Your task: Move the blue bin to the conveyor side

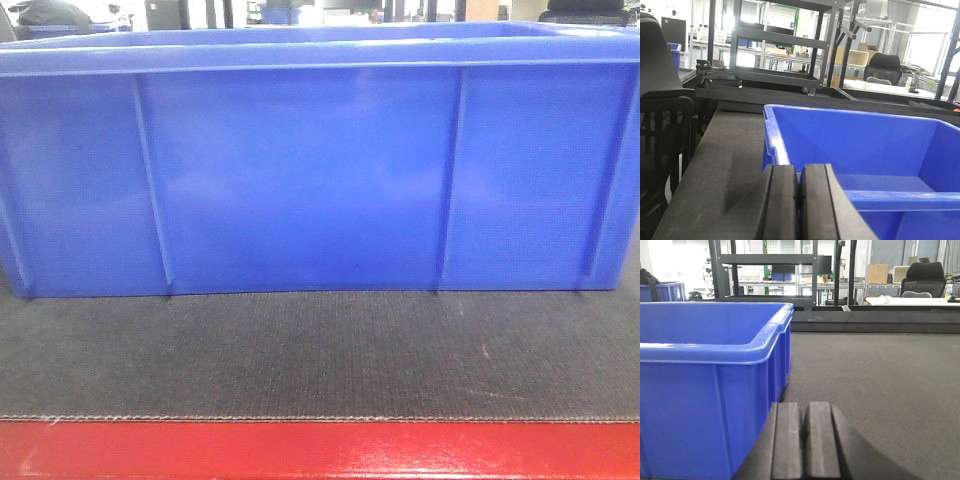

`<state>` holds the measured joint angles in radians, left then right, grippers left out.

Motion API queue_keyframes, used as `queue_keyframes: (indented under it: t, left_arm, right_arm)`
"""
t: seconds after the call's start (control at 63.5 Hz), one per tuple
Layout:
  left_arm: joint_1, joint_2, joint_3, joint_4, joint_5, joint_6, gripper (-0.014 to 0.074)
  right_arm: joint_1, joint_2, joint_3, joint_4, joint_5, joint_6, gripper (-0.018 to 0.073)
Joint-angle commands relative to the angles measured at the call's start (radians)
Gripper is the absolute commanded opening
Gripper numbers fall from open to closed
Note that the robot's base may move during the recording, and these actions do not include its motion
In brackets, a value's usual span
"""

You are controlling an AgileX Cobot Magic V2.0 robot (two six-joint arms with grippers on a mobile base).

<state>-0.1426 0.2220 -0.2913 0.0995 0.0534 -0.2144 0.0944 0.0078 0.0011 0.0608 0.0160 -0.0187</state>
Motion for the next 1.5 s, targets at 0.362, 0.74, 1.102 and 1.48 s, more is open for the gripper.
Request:
queue_keyframes:
  t: [0.362, 0.74, 1.102, 1.48]
  left_arm:
    - [0.209, -0.157, 0.172, -0.122, -0.020, 0.237, -0.0018]
    - [0.204, -0.222, 0.291, -0.123, 0.005, 0.286, -0.0018]
    - [0.189, -0.222, 0.291, -0.116, -0.073, 0.282, -0.0018]
    - [0.189, -0.222, 0.291, -0.116, -0.073, 0.282, -0.0018]
  right_arm:
    - [-0.006, -0.008, -0.001, -0.001, -0.025, -0.011, -0.0079]
    - [-0.006, -0.008, -0.001, -0.001, -0.025, -0.011, -0.0079]
    - [-0.006, -0.008, -0.001, -0.001, -0.025, -0.011, -0.0079]
    - [-0.006, -0.008, -0.001, -0.001, -0.025, -0.011, -0.0079]
